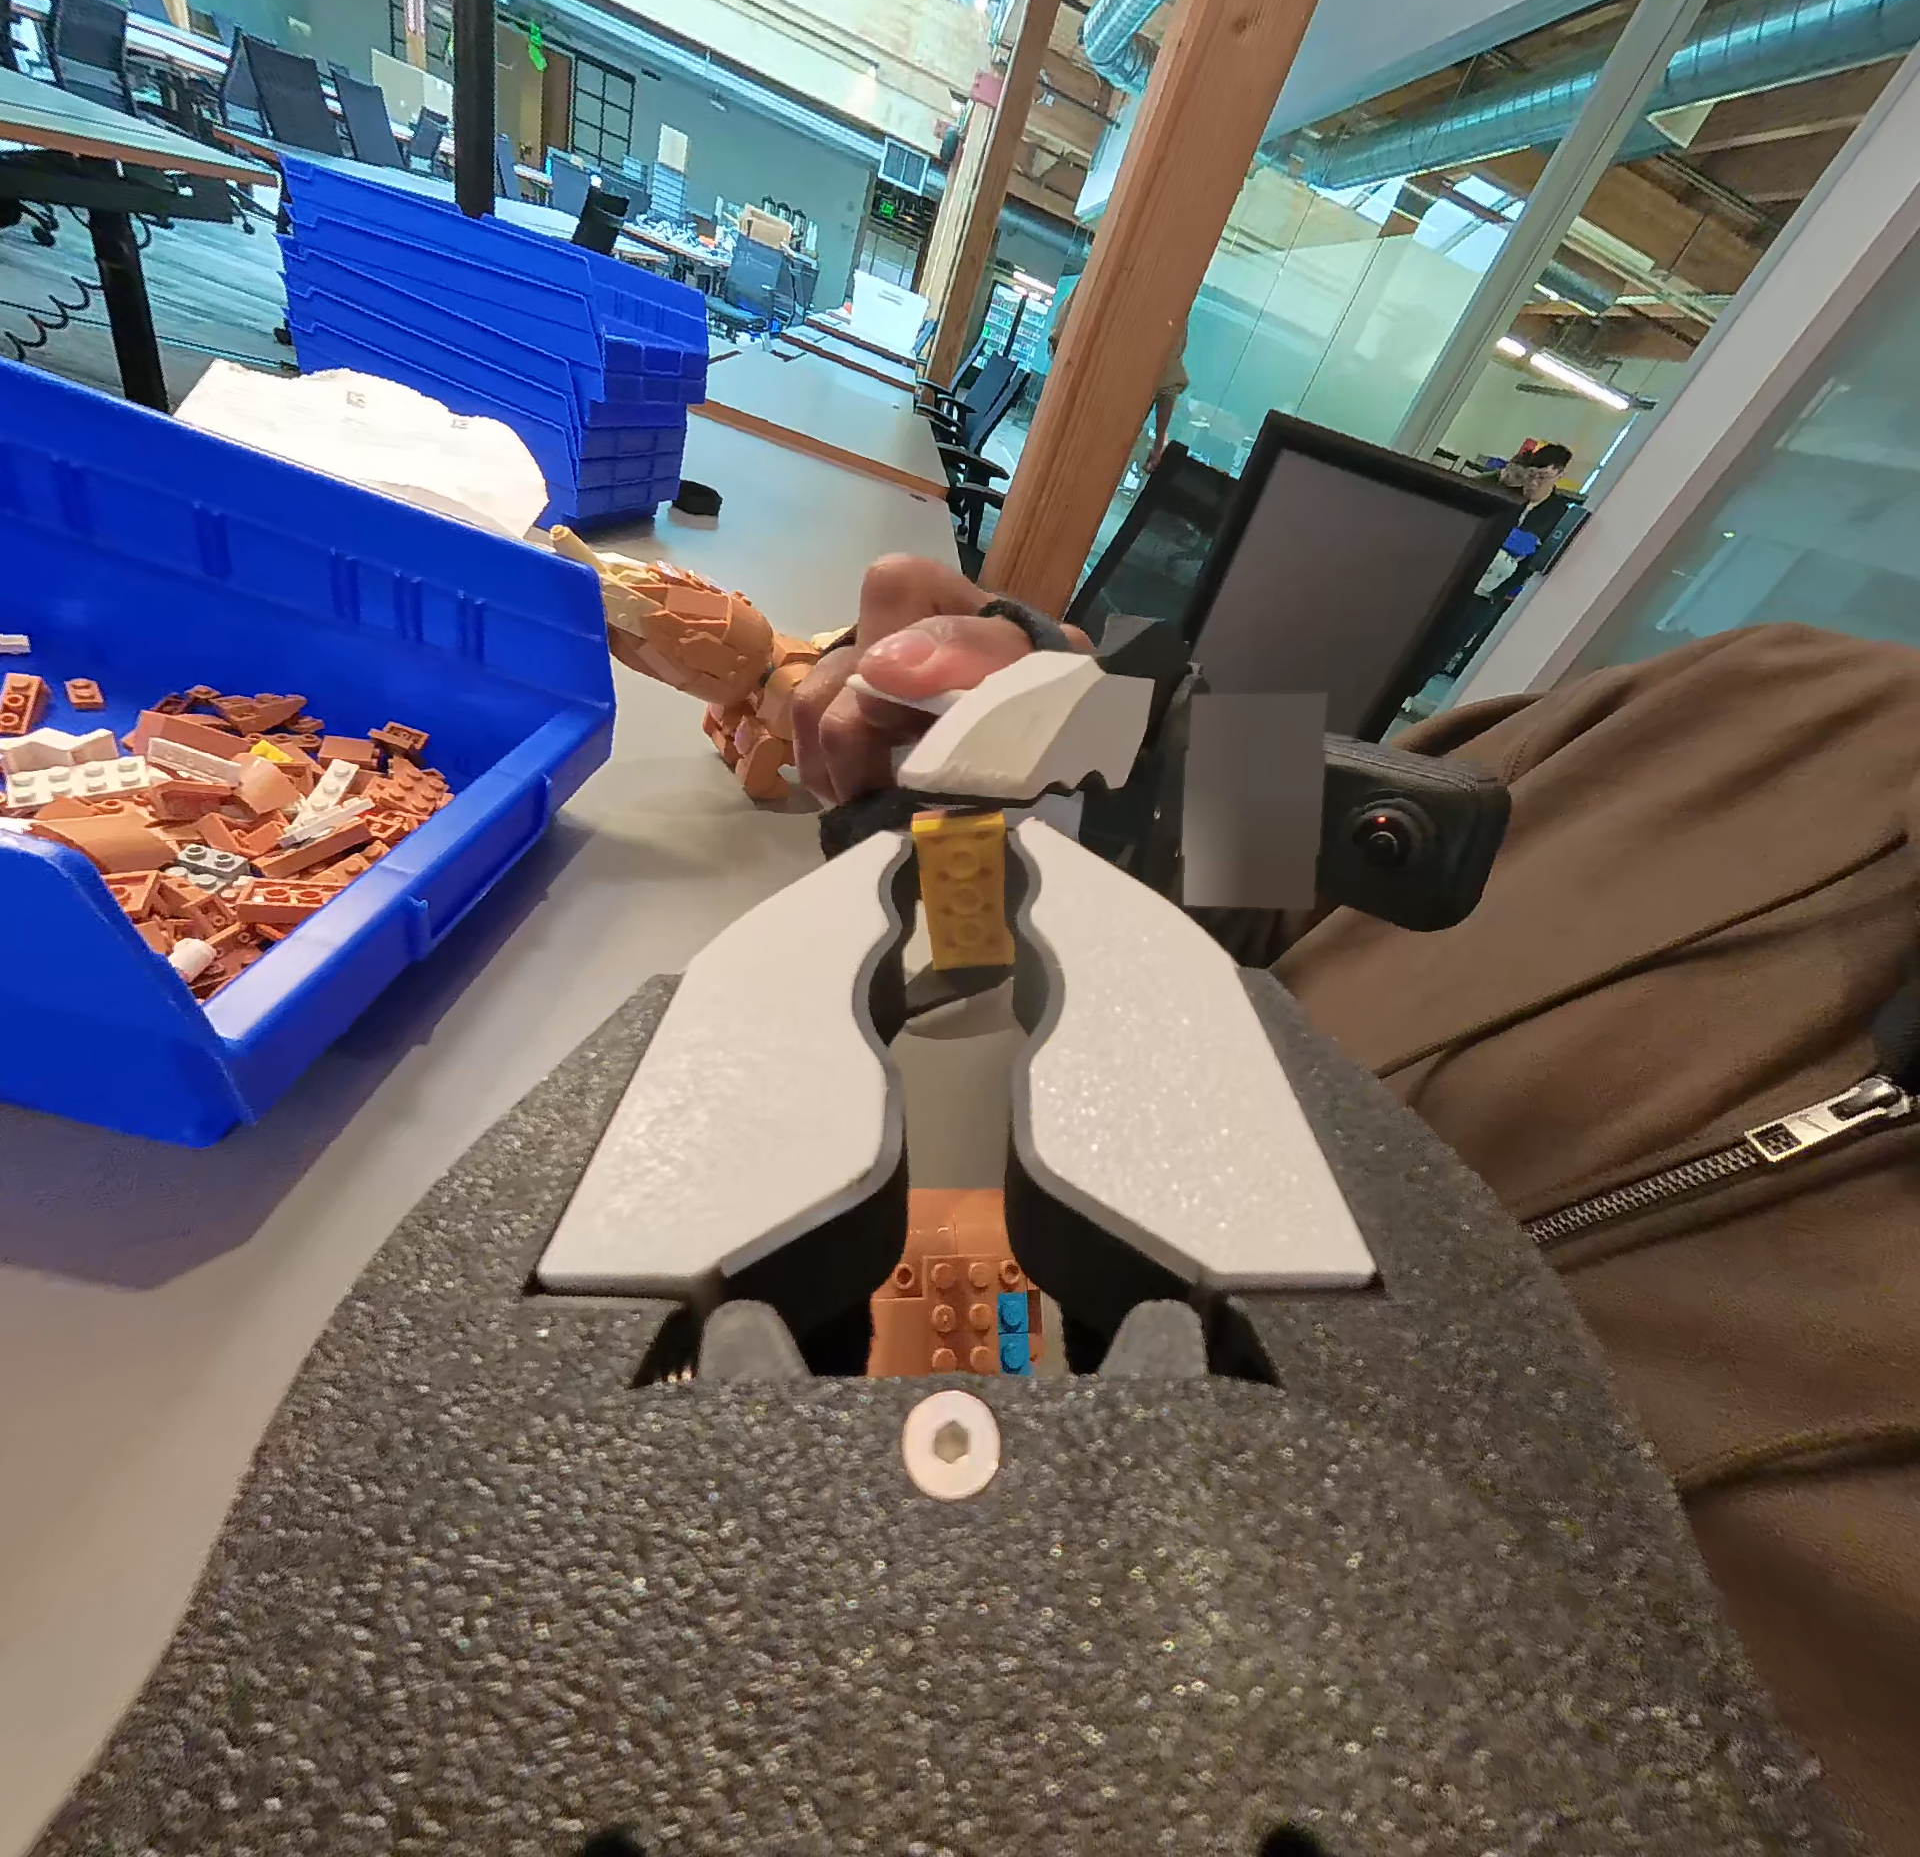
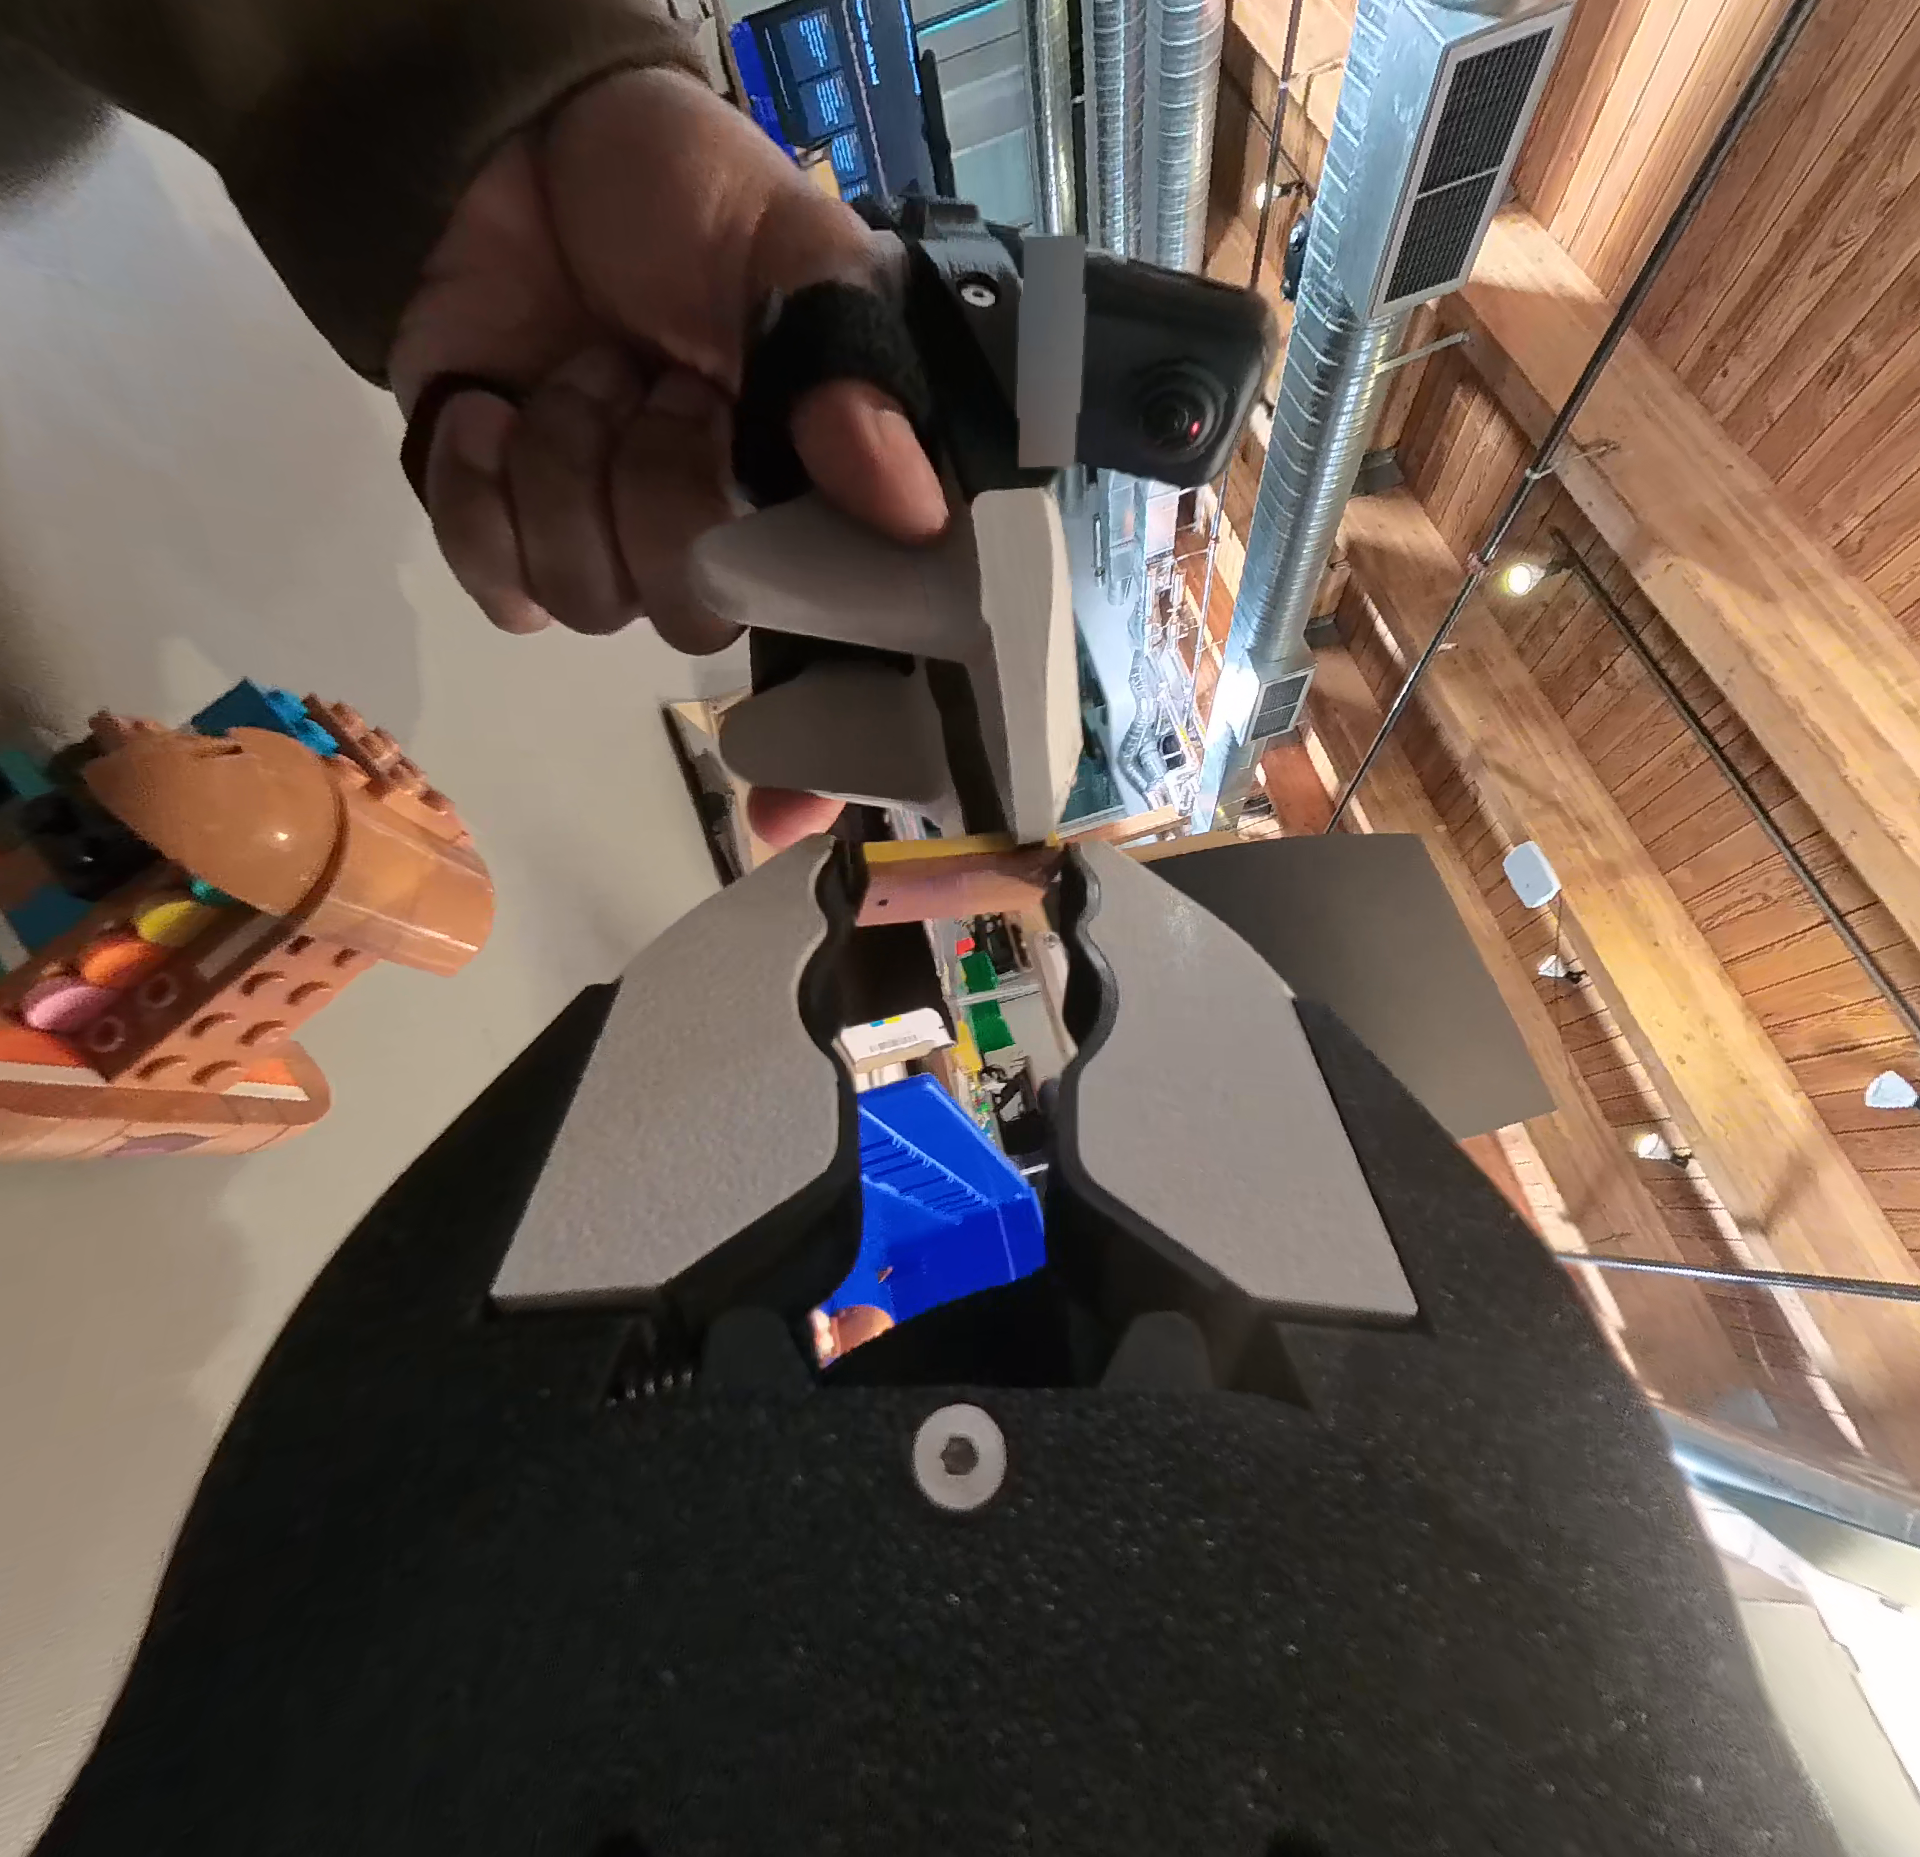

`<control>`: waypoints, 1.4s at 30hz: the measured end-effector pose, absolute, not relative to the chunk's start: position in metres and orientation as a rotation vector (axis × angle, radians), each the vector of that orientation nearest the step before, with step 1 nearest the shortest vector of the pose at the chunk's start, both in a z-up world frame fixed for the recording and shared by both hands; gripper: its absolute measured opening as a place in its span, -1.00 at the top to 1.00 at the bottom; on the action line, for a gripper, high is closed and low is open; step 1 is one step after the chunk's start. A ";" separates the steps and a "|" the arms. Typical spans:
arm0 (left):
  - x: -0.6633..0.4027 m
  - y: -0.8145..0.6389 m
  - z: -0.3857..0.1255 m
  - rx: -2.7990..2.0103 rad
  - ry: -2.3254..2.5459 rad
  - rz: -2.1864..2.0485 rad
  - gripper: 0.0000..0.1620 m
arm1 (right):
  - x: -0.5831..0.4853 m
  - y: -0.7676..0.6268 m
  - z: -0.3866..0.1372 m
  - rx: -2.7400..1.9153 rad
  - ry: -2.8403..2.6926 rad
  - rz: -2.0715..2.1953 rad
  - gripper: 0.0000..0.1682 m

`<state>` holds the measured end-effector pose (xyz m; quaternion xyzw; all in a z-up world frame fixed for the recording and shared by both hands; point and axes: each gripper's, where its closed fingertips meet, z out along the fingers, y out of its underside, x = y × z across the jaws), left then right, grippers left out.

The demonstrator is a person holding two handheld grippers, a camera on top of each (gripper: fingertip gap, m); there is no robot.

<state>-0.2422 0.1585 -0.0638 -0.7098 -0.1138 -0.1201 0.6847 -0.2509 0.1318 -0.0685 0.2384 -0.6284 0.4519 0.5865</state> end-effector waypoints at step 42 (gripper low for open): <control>-0.258 0.153 -0.031 -1.234 -0.289 -0.177 0.81 | -0.266 0.146 -0.038 0.232 -1.356 1.199 0.89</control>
